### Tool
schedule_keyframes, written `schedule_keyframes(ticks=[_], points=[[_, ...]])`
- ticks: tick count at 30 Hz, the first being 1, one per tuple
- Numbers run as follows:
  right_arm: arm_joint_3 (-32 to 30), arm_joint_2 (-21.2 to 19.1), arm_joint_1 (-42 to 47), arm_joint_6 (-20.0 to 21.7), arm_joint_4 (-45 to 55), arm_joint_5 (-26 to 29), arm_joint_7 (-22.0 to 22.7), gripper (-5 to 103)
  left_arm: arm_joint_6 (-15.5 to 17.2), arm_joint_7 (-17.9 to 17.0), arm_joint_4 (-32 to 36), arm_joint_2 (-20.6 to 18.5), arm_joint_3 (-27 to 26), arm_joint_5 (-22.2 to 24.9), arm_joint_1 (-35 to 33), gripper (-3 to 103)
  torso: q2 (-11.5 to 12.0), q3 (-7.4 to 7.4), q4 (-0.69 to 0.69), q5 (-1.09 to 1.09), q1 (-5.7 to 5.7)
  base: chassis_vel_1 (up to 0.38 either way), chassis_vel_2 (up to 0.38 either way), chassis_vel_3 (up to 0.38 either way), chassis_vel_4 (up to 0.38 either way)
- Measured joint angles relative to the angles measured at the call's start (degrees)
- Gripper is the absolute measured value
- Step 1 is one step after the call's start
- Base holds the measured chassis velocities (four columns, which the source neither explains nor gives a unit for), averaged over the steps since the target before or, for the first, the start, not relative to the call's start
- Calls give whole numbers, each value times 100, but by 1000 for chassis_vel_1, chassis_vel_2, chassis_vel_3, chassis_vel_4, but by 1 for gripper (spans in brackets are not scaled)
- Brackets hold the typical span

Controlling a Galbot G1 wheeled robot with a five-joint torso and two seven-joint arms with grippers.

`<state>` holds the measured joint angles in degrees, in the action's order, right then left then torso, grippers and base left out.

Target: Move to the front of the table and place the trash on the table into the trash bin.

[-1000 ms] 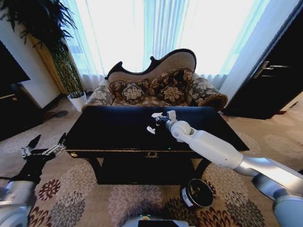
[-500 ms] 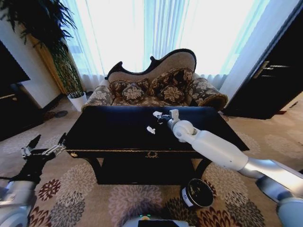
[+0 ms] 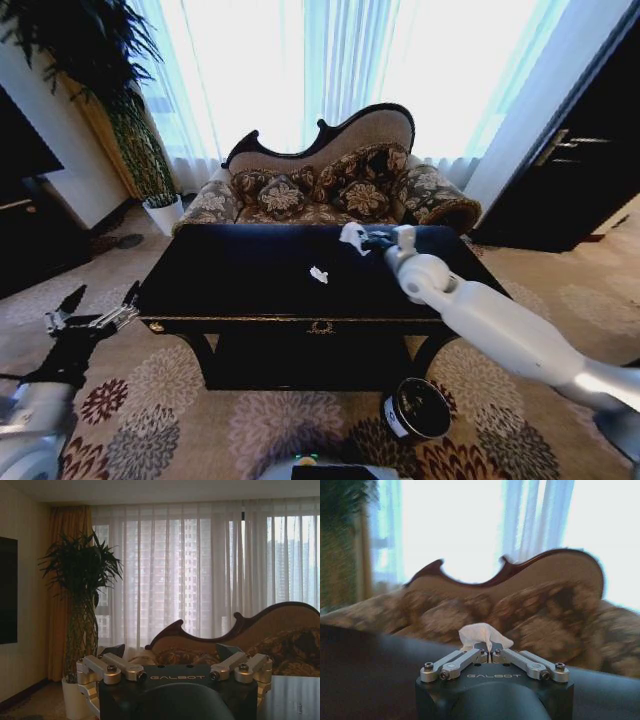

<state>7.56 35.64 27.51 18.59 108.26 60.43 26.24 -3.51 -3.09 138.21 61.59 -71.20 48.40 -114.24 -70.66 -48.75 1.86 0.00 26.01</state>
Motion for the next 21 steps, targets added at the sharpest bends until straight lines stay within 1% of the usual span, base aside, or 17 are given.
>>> schedule_keyframes(ticks=[2, 3, 5, 6, 9, 10, 11, 13, 14, 15, 16, 17, 19, 21], points=[[-669, -201, 536, -61, 160, -143, -44, 0, 0, 1, 0, 0, 0, 0, 0, 100, 0, 0, 1, 0, 0, 0, 0, 0, 0], [-669, -201, 536, -61, 160, -143, -44, 0, 0, 1, 0, 0, 0, 0, 0, 100, 0, 0, 1, 0, 0, 0, 0, 0, 0], [-1485, -382, 1247, -136, 400, -186, -151, 0, 0, 1, 0, 0, 0, 1, 0, 100, 0, 0, 1, -2, 0, 0, 0, 0, 0], [-1485, -382, 1247, -136, 400, -186, -151, 0, 0, 1, 0, 0, 0, 1, 0, 100, 0, 0, 1, -2, 0, 0, 0, 0, 0], [-2537, -485, 2440, -304, 774, -231, -316, 0, 1, 0, 0, 0, 0, 1, 0, 100, 0, 0, 2, 1, -1, 0, 0, 0, 0], [-2779, -478, 2681, -331, 853, -235, -353, 0, 1, 1, 0, 0, 0, 1, 0, 100, 0, 0, 1, 0, -1, 0, 0, 0, 0], [-2779, -478, 2681, -331, 853, -235, -353, 0, 1, 1, 0, 0, 0, 1, 0, 100, 0, 0, 1, 0, -1, 0, 0, 0, 0], [-3481, -372, 3369, -295, 1133, -109, -403, 0, 1, 0, 0, 0, 0, 0, 0, 100, 0, 0, 1, -1, -1, 0, 0, 0, 0], [-3723, -314, 3635, -291, 1225, -93, -430, 0, 1, 0, 0, 0, 0, 0, 1, 100, 0, 0, 0, -2, -1, 0, 0, 0, 0], [-3723, -314, 3635, -291, 1225, -93, -430, 0, 1, 0, 0, 0, 0, 0, 1, 100, 0, 0, 0, -2, -1, 0, 0, 0, 0], [-3861, -277, 3799, -292, 1276, -89, -451, 0, 0, 0, 0, 0, 0, 0, 0, 100, 0, 0, 0, -1, -1, 0, 0, 0, 0], [-4186, -168, 4174, -314, 1384, -83, -501, 0, 1, 0, 0, 0, 0, 0, 0, 100, 0, 0, 0, -1, 0, 0, 0, 0, 0], [-4566, 40, 4594, -353, 1519, -114, -595, 0, 1, 1, 0, 0, 0, 1, 0, 100, 0, 1, 2, -1, -1, 0, 0, 0, 0], [-4661, 106, 4694, -360, 1552, -126, -621, 0, 1, 1, 0, 0, 0, 0, 0, 100, -1, 0, 2, -1, -1, 0, 0, 0, 0]])
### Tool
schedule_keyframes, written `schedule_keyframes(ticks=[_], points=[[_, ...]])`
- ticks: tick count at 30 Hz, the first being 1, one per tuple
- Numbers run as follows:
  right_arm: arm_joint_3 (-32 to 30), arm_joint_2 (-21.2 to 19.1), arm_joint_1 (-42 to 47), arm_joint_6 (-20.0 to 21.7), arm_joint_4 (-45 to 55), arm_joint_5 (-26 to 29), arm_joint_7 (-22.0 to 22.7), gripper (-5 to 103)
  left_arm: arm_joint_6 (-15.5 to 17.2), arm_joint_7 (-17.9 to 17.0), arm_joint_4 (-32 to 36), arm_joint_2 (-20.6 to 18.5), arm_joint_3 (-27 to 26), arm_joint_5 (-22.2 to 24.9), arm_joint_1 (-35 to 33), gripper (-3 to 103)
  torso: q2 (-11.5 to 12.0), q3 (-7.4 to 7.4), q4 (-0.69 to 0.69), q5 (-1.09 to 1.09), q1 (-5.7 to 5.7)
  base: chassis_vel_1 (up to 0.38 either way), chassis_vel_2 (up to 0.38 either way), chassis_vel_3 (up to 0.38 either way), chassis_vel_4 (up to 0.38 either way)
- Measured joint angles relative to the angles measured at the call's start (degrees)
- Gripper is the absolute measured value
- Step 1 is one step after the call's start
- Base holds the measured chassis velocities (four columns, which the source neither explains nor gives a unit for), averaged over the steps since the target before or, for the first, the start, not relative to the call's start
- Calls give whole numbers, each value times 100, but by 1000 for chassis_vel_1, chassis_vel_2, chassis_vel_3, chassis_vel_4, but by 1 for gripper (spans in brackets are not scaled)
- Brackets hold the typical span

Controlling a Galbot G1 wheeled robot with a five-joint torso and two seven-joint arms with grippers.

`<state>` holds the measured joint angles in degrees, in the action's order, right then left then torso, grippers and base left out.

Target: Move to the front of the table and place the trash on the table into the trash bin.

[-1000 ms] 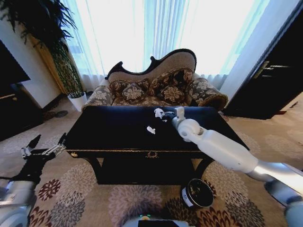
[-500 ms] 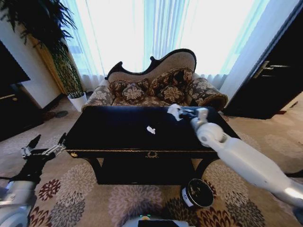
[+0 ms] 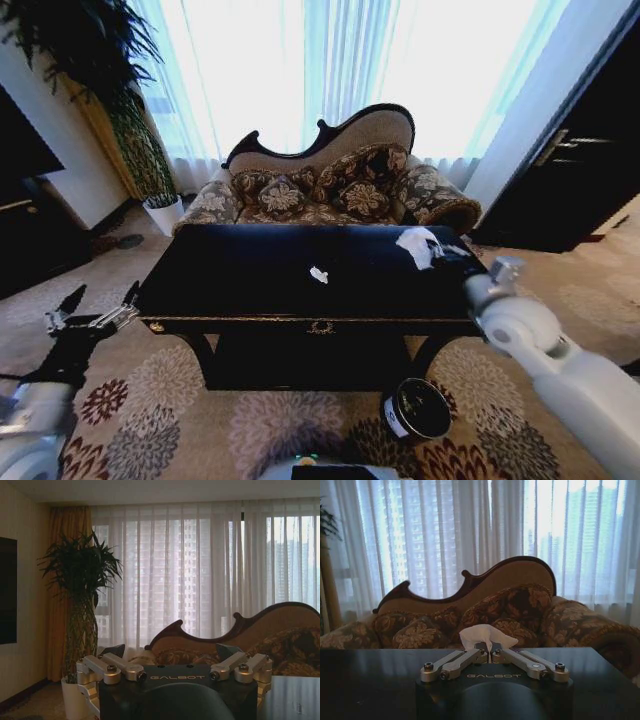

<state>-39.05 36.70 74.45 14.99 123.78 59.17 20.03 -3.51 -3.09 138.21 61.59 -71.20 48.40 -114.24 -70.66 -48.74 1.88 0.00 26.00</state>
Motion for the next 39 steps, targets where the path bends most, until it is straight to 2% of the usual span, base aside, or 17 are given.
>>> schedule_keyframes(ticks=[3, 9, 13, 14, 16, 17, 20, 25, 27, 30, 33, 39], points=[[-588, 396, 498, -73, 171, -69, -128, 0, 0, 0, 0, 0, 0, 0, 0, 100, 0, 0, -2, -1, 0, 0, 0, 0, 0], [-1167, 873, 1098, -286, 354, -325, -392, 0, -1, 0, 0, 0, 0, 0, 0, 100, 0, 0, -2, -1, 0, 0, 0, 0, 0], [-1563, 1366, 1765, -682, 470, -617, -679, 0, -1, 0, 0, 0, 0, 0, 0, 100, 0, 0, -1, -1, 0, 0, 0, 0, 0], [-1563, 1366, 1765, -682, 470, -617, -679, 0, -1, 0, 0, 0, 0, 0, 0, 100, 0, 0, -1, -1, 0, 0, 0, 0, 0], [-1634, 1570, 2047, -1063, 463, -946, -905, 0, -1, 0, 0, 0, 0, 0, 0, 100, 0, 0, 0, -2, 0, 0, 0, 0, 0], [-1634, 1570, 2047, -1063, 463, -946, -905, 0, -1, 0, 0, 0, 0, 0, 0, 100, 0, 0, 0, -2, 0, 0, 0, 0, 0], [-1599, 1835, 2246, -1477, 456, -1281, -1114, 0, 0, 0, 0, 0, 0, 0, 0, 100, 0, 0, -1, -1, 0, 0, 0, 0, 0], [-1572, 2131, 2373, -1874, 320, -1590, -1260, 0, 0, 0, 0, 0, 0, 0, 0, 100, 0, -1, -2, -2, 0, 0, 0, 0, 0], [-1566, 2165, 2389, -1913, 296, -1637, -1275, 0, 0, 0, 0, 0, 0, 0, 0, 100, 0, 0, -2, -2, 1, 0, 0, 0, 0], [-1395, 2559, 2581, -2362, -10, -2102, -1405, 0, 0, 0, 0, 0, 0, 0, 0, 100, 0, -1, -2, -4, 1, 0, 0, 0, 0], [-1273, 2787, 2628, -2562, -248, -2302, -1422, 0, 0, 0, 0, 0, 0, 0, 0, 100, 0, -1, -1, 1, 0, 0, 0, 0, 0], [-1214, 3006, 2790, -2882, -716, -2350, -1409, 0, 0, 0, 0, 0, 0, 0, 0, 100, 0, -1, -2, -1, 1, 0, 0, 0, 0]])
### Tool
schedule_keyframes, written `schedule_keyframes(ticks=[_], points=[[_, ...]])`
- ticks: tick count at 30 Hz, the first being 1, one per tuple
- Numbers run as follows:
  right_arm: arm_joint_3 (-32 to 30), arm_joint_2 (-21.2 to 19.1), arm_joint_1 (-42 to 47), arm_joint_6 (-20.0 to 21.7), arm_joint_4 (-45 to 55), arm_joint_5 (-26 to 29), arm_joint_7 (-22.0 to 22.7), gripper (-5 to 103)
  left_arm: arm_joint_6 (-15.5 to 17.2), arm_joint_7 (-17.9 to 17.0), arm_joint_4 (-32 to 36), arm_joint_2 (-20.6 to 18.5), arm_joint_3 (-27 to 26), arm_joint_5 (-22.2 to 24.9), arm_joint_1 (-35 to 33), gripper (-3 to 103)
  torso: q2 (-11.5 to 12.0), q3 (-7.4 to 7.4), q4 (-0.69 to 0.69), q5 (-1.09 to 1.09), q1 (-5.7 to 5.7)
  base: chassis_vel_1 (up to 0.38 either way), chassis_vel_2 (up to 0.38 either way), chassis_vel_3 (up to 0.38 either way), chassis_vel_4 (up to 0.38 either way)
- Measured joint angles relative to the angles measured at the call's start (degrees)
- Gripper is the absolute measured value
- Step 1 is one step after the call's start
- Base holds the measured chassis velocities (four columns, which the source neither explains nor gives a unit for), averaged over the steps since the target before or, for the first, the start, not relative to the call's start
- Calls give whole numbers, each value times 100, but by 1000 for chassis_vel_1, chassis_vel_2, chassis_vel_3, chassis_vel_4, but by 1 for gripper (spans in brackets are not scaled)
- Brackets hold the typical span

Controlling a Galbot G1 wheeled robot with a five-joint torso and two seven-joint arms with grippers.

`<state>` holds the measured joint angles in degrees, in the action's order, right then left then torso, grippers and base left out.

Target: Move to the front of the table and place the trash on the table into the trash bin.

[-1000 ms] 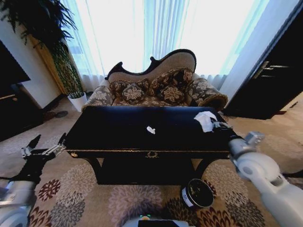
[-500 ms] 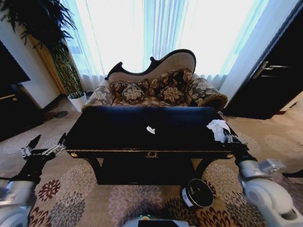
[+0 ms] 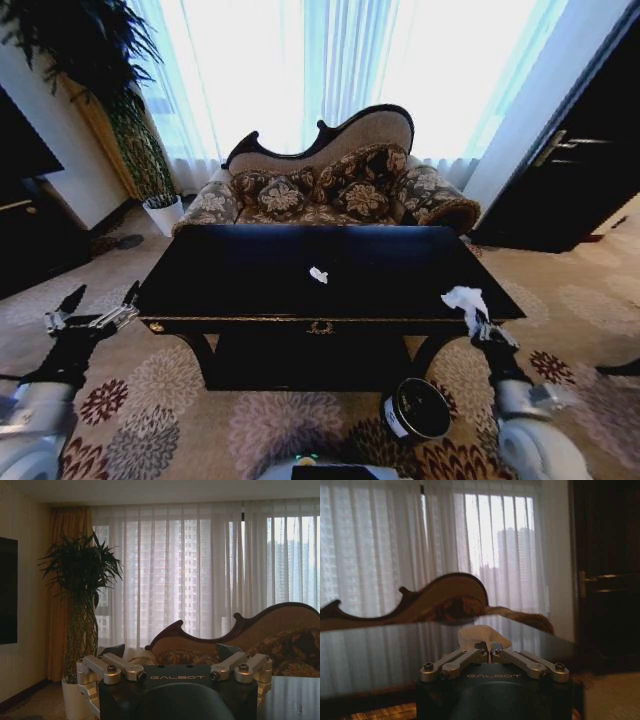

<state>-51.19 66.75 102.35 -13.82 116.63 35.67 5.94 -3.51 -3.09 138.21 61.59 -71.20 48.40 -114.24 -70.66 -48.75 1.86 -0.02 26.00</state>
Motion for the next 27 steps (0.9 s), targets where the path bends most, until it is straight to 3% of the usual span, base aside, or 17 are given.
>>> schedule_keyframes(ticks=[6, 14, 27], points=[[-20, 34, 226, -261, -235, 21, -3, 0, 0, 0, 0, 0, 0, 0, 0, 100, 0, 0, 0, 0, 0, 0, 0, 0, 0], [116, 450, 478, -956, -865, -286, -60, 0, 0, 0, 0, 0, 0, 0, 0, 100, 0, 0, 1, 0, 0, 0, 0, 0, 0], [856, 652, 74, -1291, -1885, -691, 63, 0, 0, 0, 0, 0, 0, 0, 0, 100, 1, 0, 0, 0, 0, 0, 0, 0, 0]])
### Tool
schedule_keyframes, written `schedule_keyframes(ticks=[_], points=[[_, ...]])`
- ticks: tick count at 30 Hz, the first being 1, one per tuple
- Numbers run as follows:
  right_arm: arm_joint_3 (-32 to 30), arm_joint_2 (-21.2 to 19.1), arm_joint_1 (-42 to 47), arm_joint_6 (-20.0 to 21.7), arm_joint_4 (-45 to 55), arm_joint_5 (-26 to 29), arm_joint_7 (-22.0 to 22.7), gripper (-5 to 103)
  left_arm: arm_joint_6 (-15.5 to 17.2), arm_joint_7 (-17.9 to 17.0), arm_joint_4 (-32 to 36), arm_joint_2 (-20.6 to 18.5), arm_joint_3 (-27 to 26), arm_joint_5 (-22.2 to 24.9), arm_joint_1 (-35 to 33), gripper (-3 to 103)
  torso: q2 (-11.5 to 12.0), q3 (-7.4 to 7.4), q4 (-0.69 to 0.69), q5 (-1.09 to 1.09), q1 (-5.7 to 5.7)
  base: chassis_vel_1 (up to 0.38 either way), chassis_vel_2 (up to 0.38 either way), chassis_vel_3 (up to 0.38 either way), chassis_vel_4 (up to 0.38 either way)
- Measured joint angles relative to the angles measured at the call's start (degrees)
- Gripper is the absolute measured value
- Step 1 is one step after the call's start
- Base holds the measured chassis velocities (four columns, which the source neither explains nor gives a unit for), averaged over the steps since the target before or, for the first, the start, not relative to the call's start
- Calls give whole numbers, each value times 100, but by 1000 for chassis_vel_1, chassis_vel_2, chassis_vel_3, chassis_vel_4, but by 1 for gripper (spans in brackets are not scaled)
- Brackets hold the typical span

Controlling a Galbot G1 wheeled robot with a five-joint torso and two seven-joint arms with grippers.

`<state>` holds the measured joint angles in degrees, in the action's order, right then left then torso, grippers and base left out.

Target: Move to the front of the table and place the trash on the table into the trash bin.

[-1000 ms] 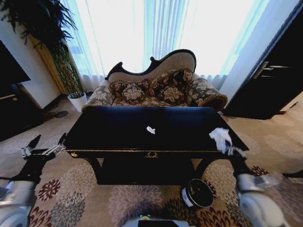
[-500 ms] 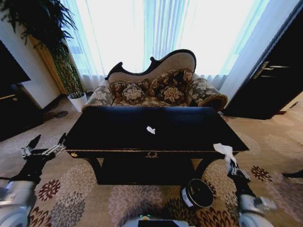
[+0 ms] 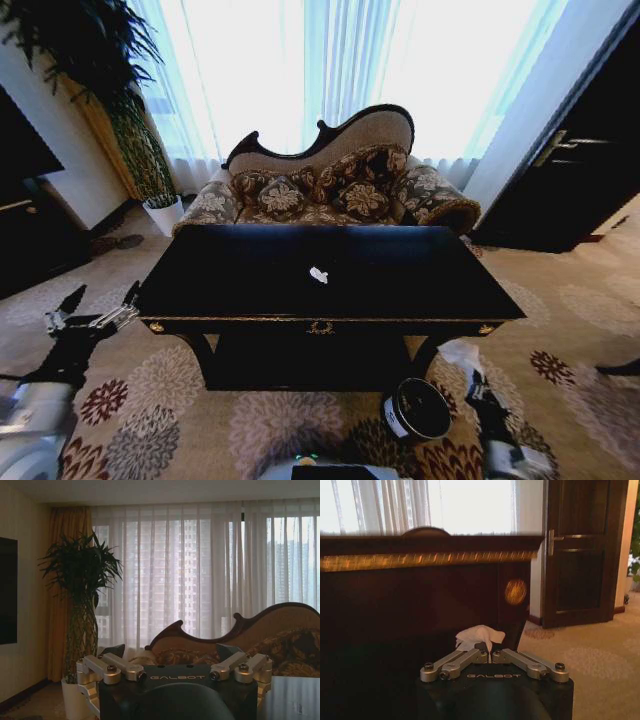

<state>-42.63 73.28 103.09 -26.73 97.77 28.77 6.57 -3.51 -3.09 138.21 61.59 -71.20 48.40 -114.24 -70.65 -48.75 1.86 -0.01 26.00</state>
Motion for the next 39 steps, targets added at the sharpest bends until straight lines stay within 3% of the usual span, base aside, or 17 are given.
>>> schedule_keyframes(ticks=[10, 18, 25, 39], points=[[559, 16, -585, -187, -1363, -314, 64, 0, 0, 0, 0, 0, 0, 0, 0, 100, 0, 0, 1, 0, 0, 0, 0, 0, 0], [849, -198, -1277, -317, -2736, -648, 126, 0, 0, 0, 0, 0, 0, 0, 0, 100, 0, 0, 1, 0, 0, 0, 0, 0, 0], [1058, -333, -1883, -698, -4212, -1383, 100, 0, 0, 0, 0, 0, 0, 0, 0, 100, 0, 0, 0, 1, 1, 0, 0, 0, 0], [1259, -265, -2610, -716, -5350, -1748, 81, -3, 0, 0, 0, 0, 0, 0, 0, 100, 0, 0, 1, 0, 1, 0, 0, 0, 0]])
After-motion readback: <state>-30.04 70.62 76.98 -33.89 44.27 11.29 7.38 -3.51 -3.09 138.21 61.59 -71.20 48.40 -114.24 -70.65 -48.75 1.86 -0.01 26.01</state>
